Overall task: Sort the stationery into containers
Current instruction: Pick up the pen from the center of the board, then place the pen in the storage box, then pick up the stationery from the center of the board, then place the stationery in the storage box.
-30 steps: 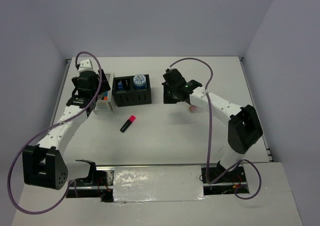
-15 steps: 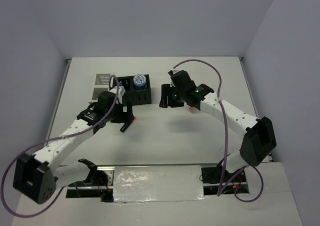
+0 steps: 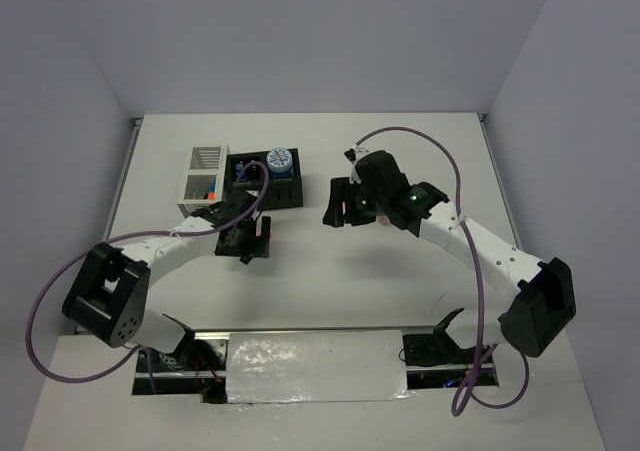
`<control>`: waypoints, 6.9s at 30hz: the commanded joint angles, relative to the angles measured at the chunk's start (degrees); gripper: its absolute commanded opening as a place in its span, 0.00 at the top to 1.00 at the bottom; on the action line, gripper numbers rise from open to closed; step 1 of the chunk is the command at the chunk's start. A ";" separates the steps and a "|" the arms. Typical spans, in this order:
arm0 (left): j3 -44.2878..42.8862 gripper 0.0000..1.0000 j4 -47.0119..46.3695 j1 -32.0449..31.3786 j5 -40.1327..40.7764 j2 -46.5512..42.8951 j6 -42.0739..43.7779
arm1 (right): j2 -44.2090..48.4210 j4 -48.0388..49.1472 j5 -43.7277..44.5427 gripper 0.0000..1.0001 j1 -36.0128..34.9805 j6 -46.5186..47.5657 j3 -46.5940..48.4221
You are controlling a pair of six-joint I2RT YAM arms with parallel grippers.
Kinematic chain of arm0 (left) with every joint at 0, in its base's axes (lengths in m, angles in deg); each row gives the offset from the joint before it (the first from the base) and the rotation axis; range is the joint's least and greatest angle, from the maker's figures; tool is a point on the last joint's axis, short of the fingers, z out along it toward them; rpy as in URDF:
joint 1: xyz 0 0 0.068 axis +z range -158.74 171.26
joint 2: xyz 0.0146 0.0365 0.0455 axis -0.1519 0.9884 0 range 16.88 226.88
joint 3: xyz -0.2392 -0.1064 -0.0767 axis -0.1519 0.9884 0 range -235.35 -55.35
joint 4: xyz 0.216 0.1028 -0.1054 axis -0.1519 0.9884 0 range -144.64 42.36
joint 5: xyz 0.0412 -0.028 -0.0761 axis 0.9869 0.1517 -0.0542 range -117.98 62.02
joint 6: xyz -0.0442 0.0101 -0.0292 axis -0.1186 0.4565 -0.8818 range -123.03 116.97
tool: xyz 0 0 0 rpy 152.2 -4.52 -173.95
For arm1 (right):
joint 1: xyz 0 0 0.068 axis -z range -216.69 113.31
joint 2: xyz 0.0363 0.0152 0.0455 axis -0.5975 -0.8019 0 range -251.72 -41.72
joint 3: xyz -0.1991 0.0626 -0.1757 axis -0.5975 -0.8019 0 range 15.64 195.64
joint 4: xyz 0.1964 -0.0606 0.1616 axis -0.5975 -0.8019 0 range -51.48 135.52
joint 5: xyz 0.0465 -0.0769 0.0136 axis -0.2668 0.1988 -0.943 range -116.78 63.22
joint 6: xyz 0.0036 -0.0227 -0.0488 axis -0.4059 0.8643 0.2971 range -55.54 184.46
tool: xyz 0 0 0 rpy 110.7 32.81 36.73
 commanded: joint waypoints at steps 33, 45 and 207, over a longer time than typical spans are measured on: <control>7.74 1.00 -7.28 -14.91 3.81 -0.14 -12.31 | 4.99 12.79 -9.15 0.33 0.85 -6.30 -8.25; 10.82 1.00 -19.75 -15.71 -5.24 -25.20 -10.91 | 0.60 22.12 -15.47 0.25 -0.38 -16.31 -6.06; -72.78 1.00 14.60 5.46 14.26 18.66 5.88 | 20.90 -16.11 2.54 0.00 19.13 1.17 19.69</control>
